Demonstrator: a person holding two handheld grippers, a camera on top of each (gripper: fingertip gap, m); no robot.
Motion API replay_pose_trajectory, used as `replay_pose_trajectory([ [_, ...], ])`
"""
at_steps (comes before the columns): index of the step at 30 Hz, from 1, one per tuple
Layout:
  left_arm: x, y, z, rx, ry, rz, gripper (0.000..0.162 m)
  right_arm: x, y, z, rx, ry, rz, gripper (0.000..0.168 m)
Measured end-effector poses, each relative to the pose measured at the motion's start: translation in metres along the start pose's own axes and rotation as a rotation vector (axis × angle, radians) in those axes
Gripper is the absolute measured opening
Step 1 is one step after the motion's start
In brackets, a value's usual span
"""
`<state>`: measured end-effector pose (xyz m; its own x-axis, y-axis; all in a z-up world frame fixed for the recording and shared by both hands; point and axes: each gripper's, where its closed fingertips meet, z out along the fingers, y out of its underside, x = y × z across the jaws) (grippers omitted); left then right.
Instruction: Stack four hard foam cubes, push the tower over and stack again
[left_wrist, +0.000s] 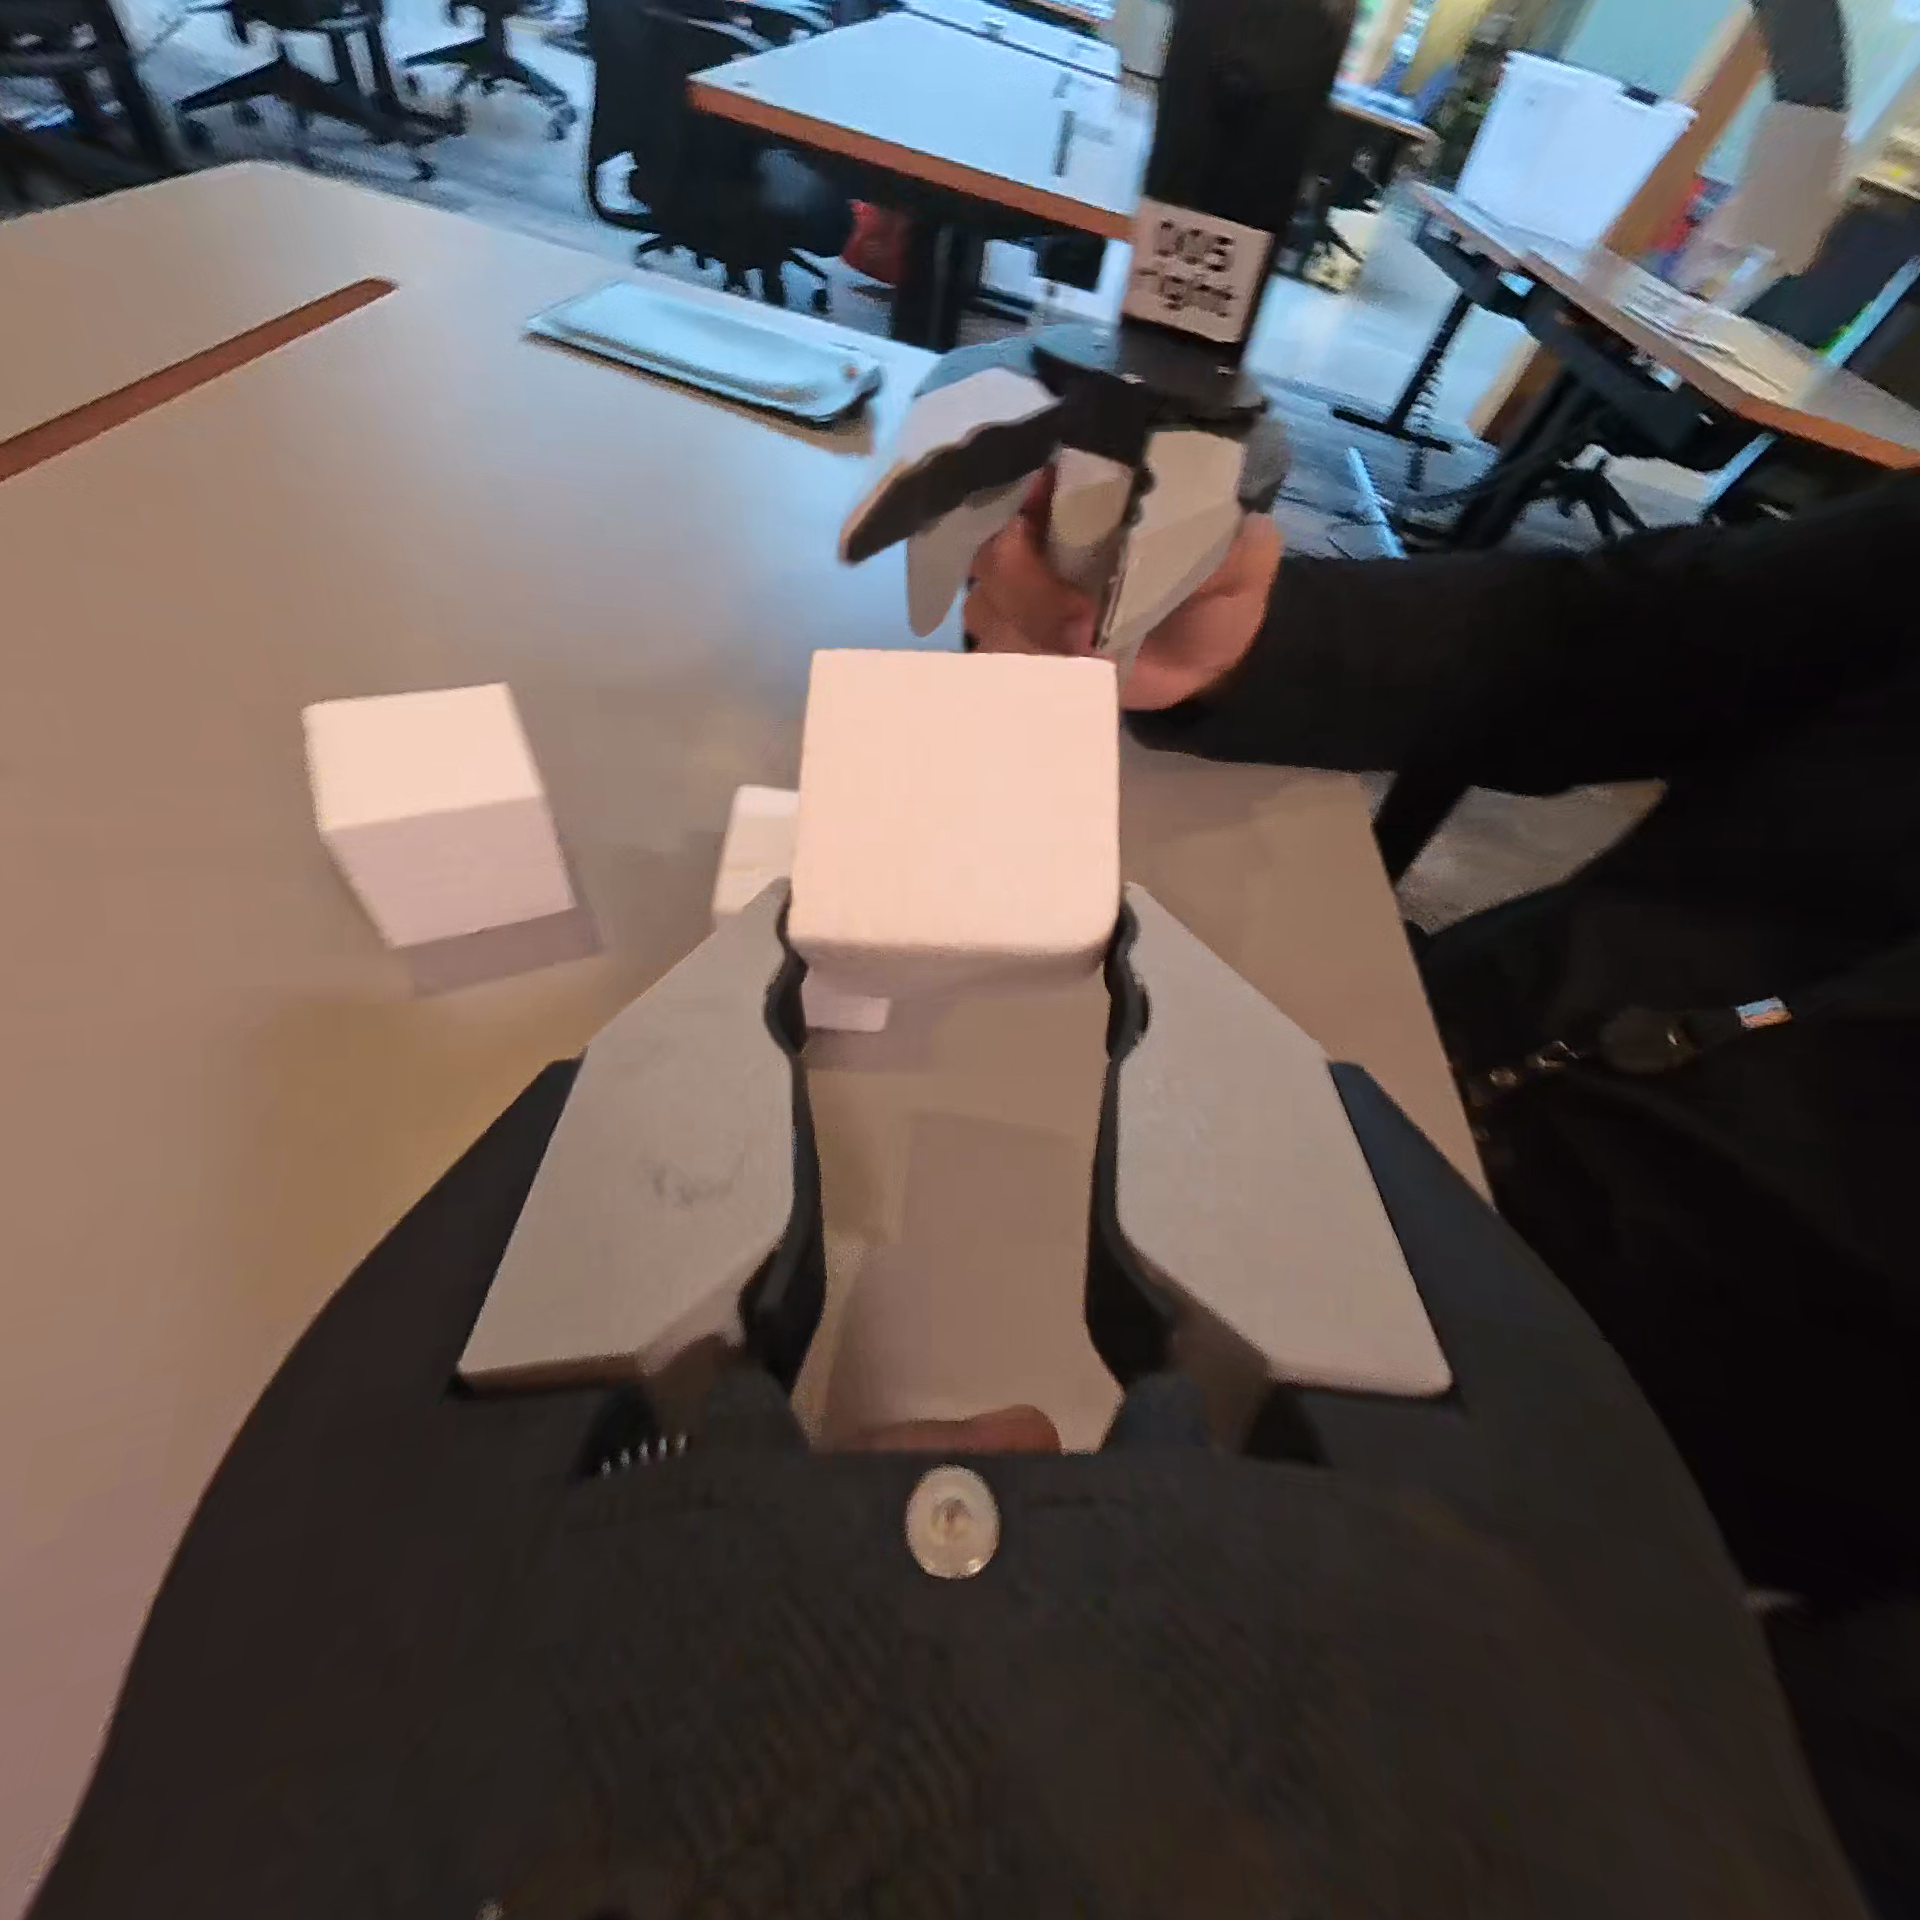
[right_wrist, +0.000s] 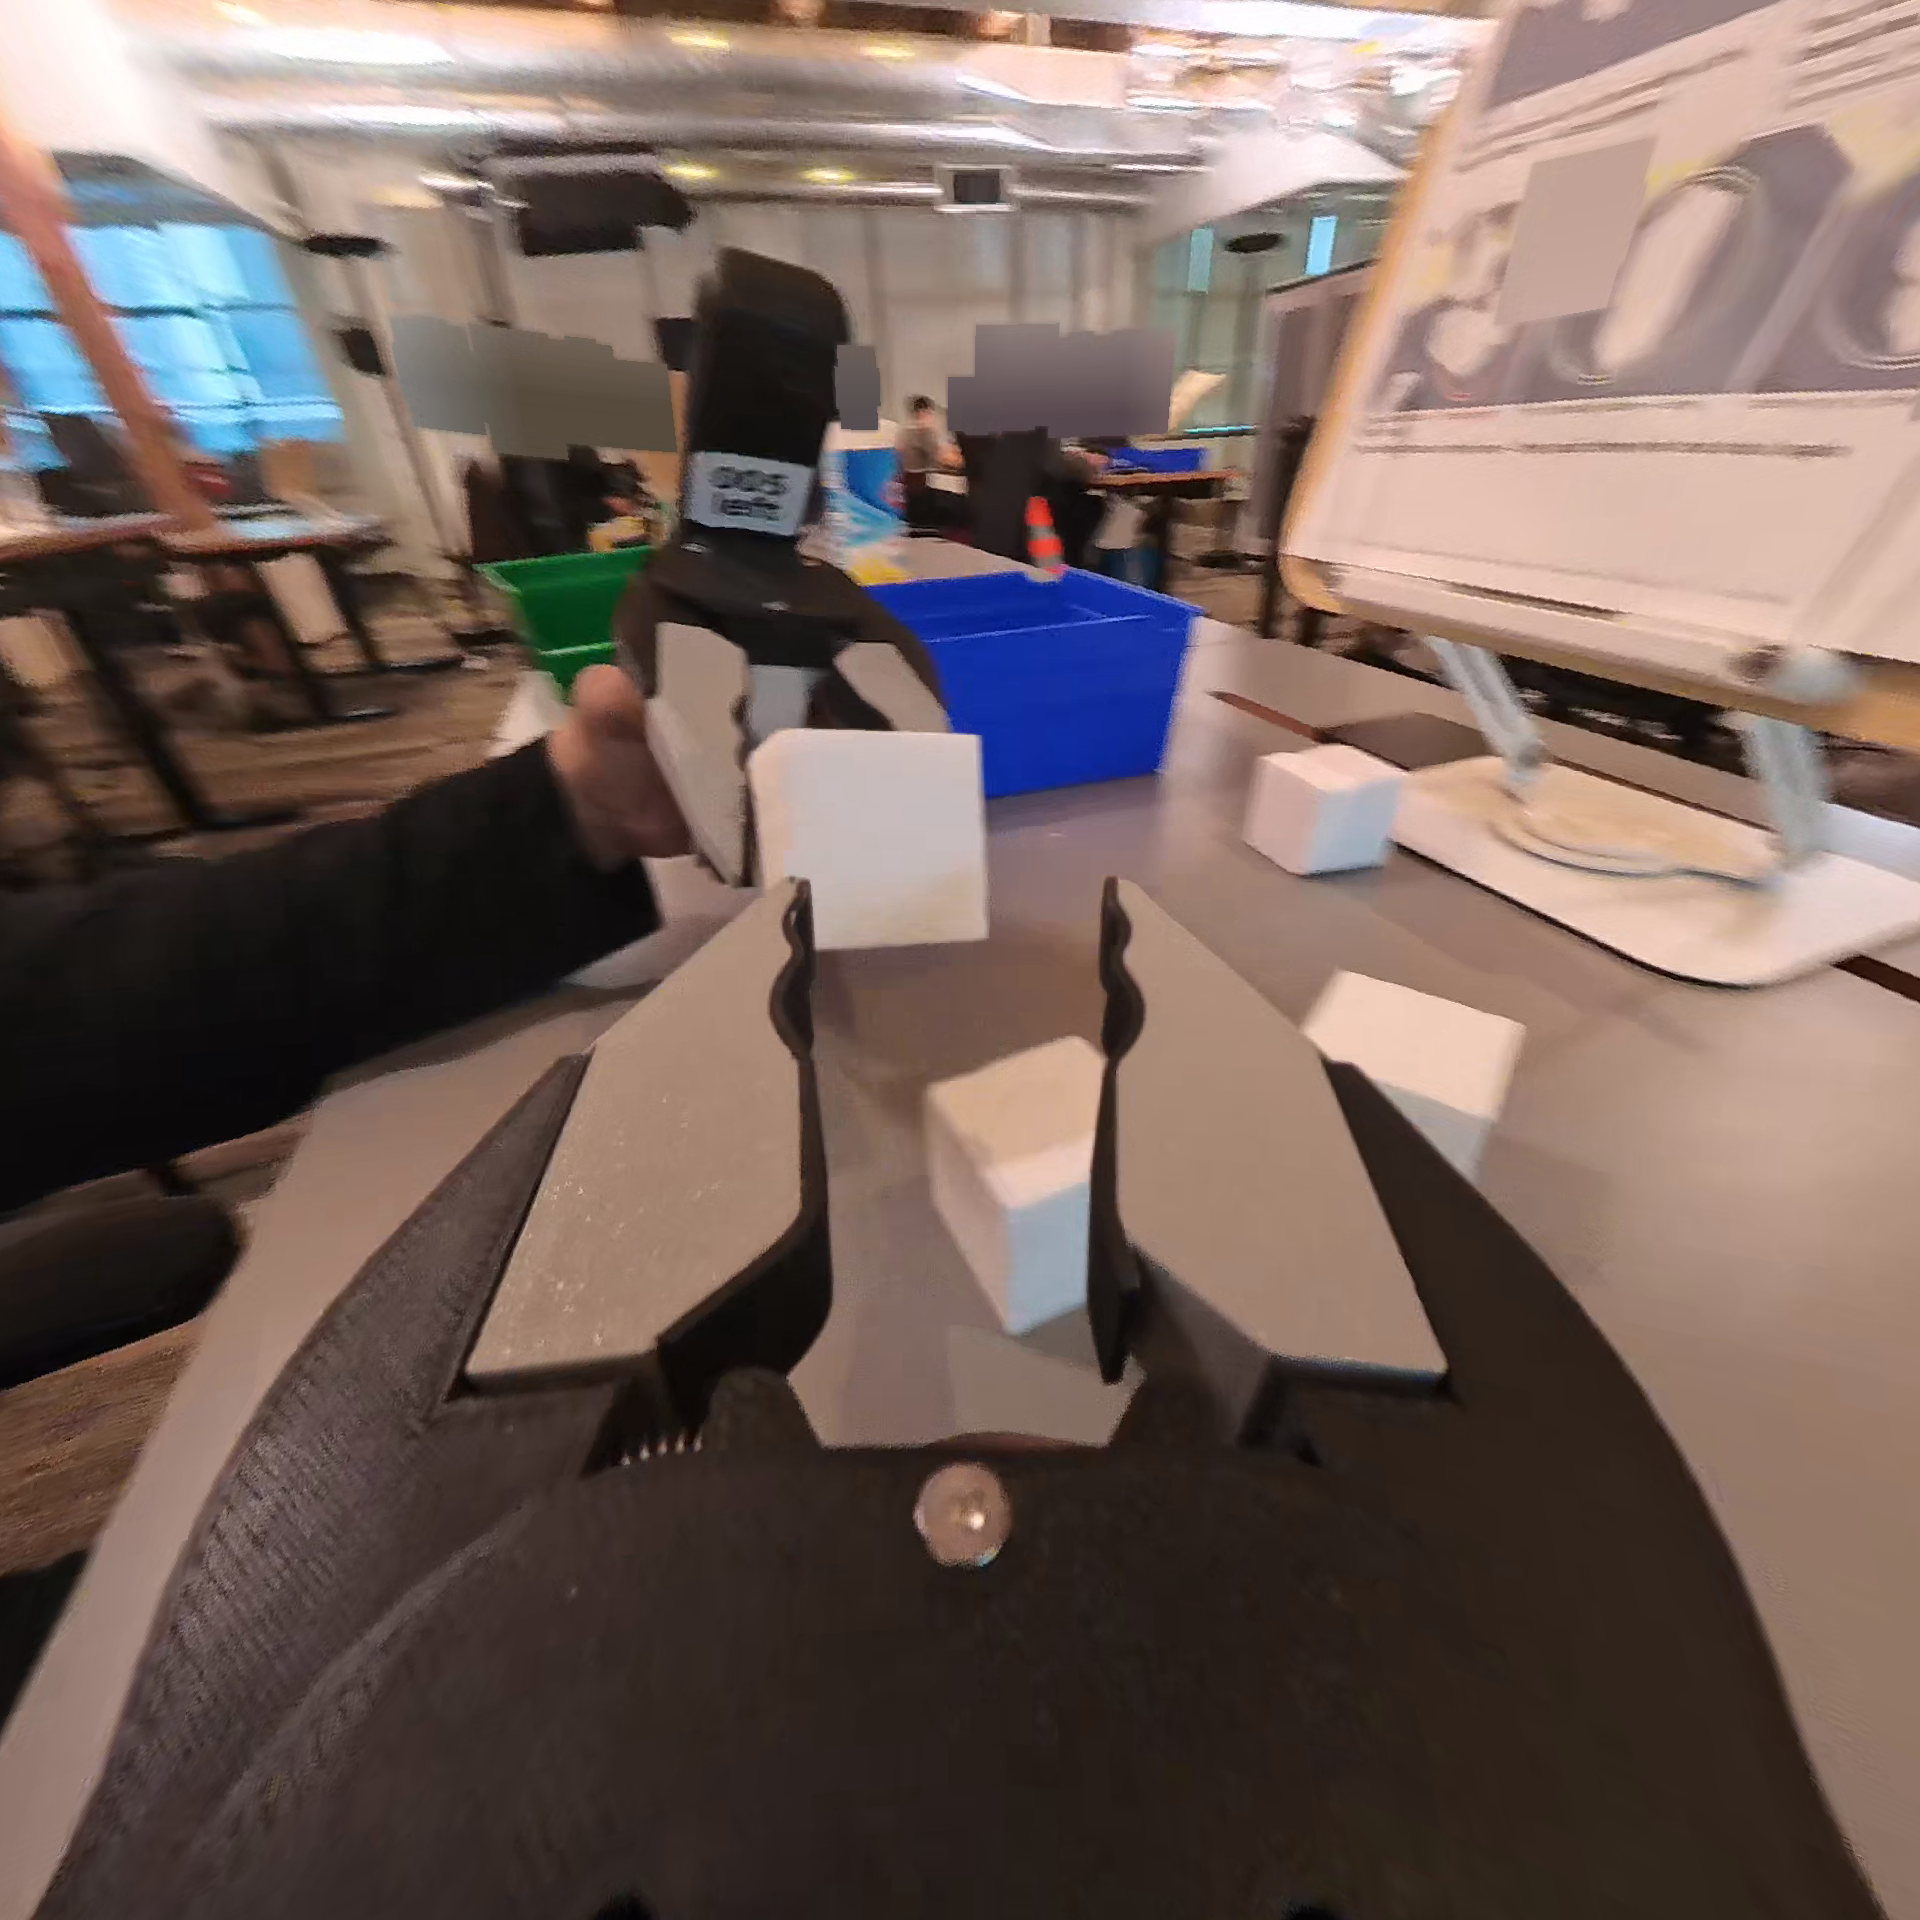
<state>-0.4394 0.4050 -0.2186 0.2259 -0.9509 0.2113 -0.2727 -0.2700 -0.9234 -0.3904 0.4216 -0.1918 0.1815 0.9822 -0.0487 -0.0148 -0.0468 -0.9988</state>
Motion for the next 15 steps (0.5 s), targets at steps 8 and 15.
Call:
replay_pose_trajectory([
  [8, 0.029, 0.004, 0.018, -0.067, 0.056, 0.156, 0.056, -0.043, 0.011, 0.012, -0.041, -0.178, -0.059, 0.062],
  [15, 0.032, 0.012, 0.033, -0.120, 0.075, 0.160, 0.056, -0.044, 0.012, 0.014, -0.046, -0.177, -0.046, 0.061],
])
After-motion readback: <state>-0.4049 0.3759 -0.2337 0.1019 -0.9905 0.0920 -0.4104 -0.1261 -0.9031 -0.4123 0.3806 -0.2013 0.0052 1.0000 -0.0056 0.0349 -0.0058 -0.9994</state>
